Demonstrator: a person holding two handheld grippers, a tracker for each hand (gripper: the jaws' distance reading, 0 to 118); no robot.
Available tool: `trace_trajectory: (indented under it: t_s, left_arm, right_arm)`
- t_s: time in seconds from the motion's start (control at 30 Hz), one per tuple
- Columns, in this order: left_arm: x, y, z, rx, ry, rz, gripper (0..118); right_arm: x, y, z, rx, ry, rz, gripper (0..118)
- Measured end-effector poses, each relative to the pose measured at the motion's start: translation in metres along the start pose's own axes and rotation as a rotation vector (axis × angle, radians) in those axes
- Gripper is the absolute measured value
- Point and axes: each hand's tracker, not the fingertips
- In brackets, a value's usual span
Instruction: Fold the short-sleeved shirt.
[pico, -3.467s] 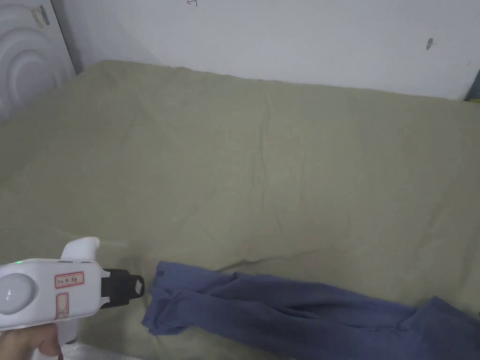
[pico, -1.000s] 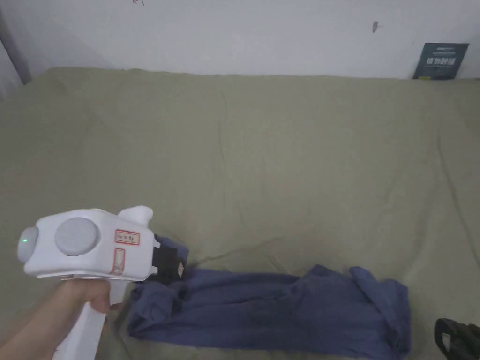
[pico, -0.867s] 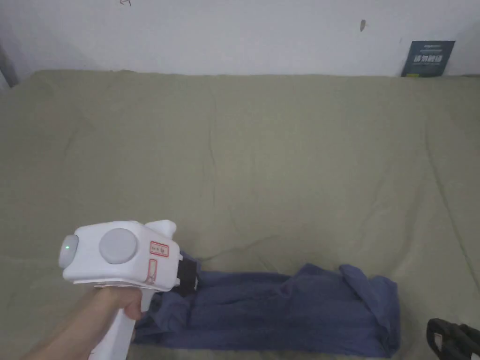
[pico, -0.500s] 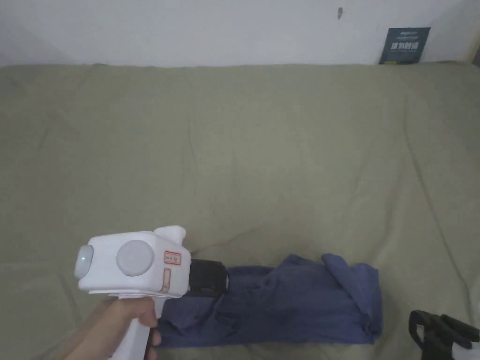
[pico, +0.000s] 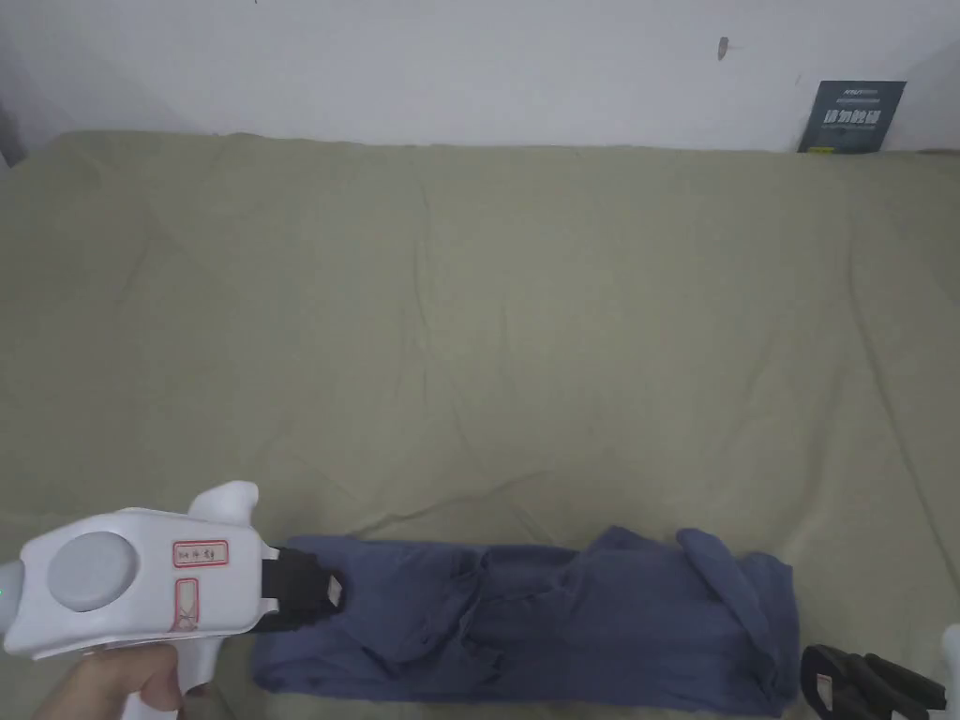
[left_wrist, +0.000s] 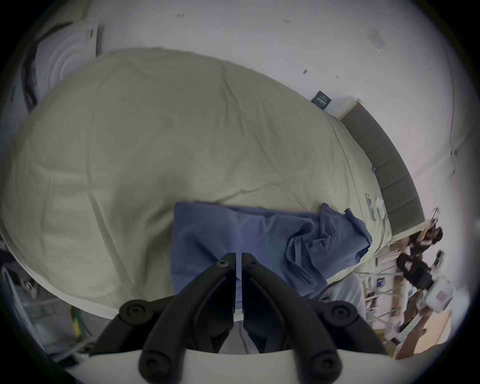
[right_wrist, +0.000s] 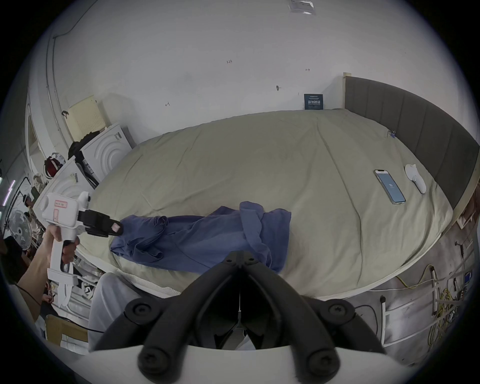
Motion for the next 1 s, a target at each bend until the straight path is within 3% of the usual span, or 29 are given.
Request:
trace_trajectory:
  t_s: [0.13, 0.2, 0.43, 0.57, 0.7, 0.87, 0.93, 1.0]
  left_arm:
    - [0.020, -0.001, -0.051, -0.057, -0.001, -0.029, 5]
    - [0.028, 0.000, -0.077, -0.112, -0.067, -0.031, 5]
    - [0.054, -0.018, -0.127, -0.119, -0.084, -0.047, 5]
    - [0.049, -0.010, -0.095, -0.098, -0.112, -0.031, 5]
    - [0.039, 0.008, -0.021, 0.015, -0.137, -0.066, 5]
    - [-0.007, 0.019, 0.052, 0.110, 0.023, -0.087, 5]
    - [-0.036, 0.017, 0.059, 0.113, 0.097, -0.034, 5]
    - [-0.057, 0.015, 0.056, 0.065, 0.071, -0.019, 5]
  right_arm:
    - [0.003, 0.001, 0.001, -0.005, -0.006, -0.013, 1]
    - [0.006, 0.002, 0.003, -0.001, -0.012, -0.022, 1]
    - [0.013, 0.003, 0.002, -0.005, -0.028, -0.047, 1]
    - [0.009, 0.007, -0.002, -0.008, -0.016, -0.045, 1]
    - [-0.002, 0.014, -0.007, 0.002, 0.008, -0.020, 1]
    - [-0.019, 0.018, -0.014, 0.011, 0.042, 0.009, 1]
    - [-0.024, 0.019, -0.017, 0.002, 0.052, 0.018, 1]
    - [-0.028, 0.019, -0.020, -0.008, 0.057, 0.026, 1]
